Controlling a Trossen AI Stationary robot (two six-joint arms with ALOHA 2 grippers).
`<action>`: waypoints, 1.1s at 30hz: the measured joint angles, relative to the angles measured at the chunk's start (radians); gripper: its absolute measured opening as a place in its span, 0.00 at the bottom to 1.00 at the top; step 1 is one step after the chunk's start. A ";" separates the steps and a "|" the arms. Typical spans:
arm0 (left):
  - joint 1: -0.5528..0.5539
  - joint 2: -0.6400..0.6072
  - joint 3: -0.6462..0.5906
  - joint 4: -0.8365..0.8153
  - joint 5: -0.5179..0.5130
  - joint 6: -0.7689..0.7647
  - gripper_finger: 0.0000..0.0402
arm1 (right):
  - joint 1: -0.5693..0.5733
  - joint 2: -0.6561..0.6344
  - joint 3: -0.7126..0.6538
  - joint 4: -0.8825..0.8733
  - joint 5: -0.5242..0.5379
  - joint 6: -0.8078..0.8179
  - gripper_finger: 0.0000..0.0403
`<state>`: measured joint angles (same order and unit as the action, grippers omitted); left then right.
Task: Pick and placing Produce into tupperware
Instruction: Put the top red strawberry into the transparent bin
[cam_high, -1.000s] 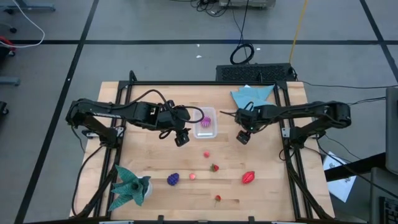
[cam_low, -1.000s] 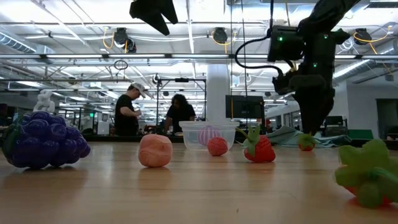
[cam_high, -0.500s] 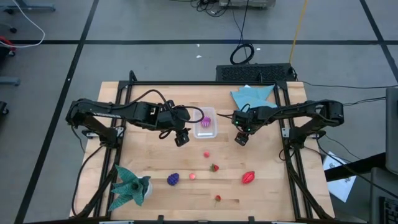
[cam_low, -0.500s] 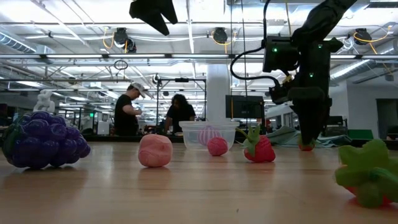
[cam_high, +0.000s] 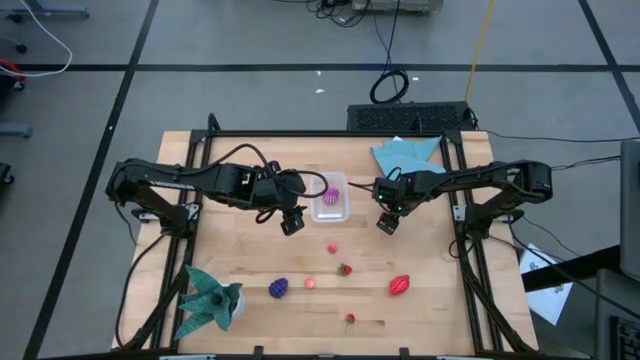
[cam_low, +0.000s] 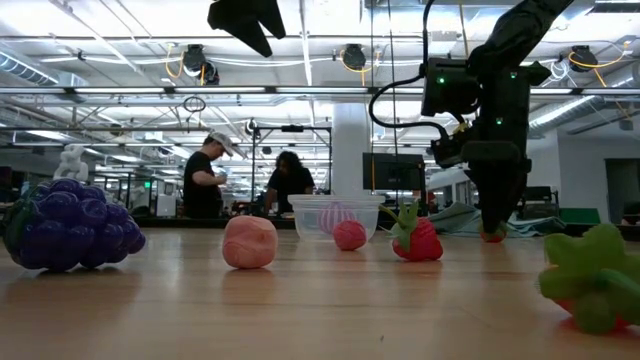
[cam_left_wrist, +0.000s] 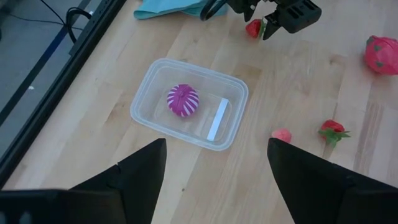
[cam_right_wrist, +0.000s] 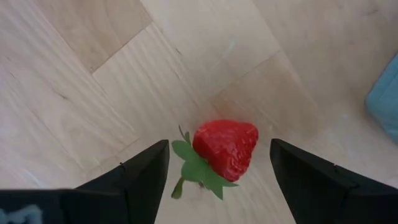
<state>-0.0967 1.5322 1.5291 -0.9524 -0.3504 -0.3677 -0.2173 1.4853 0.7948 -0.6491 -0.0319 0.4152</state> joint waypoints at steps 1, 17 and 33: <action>0.000 0.000 0.000 0.000 0.000 0.000 0.70 | 0.000 0.000 0.000 -0.001 0.000 0.000 0.66; 0.000 0.000 0.000 0.001 0.000 -0.004 0.70 | 0.000 0.000 0.000 -0.001 0.000 -0.001 0.51; 0.000 0.000 0.000 0.001 0.000 -0.003 0.70 | 0.000 -0.001 0.000 -0.001 0.000 -0.011 0.37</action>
<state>-0.0967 1.5322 1.5292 -0.9516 -0.3504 -0.3706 -0.2173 1.4847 0.7948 -0.6500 -0.0319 0.4038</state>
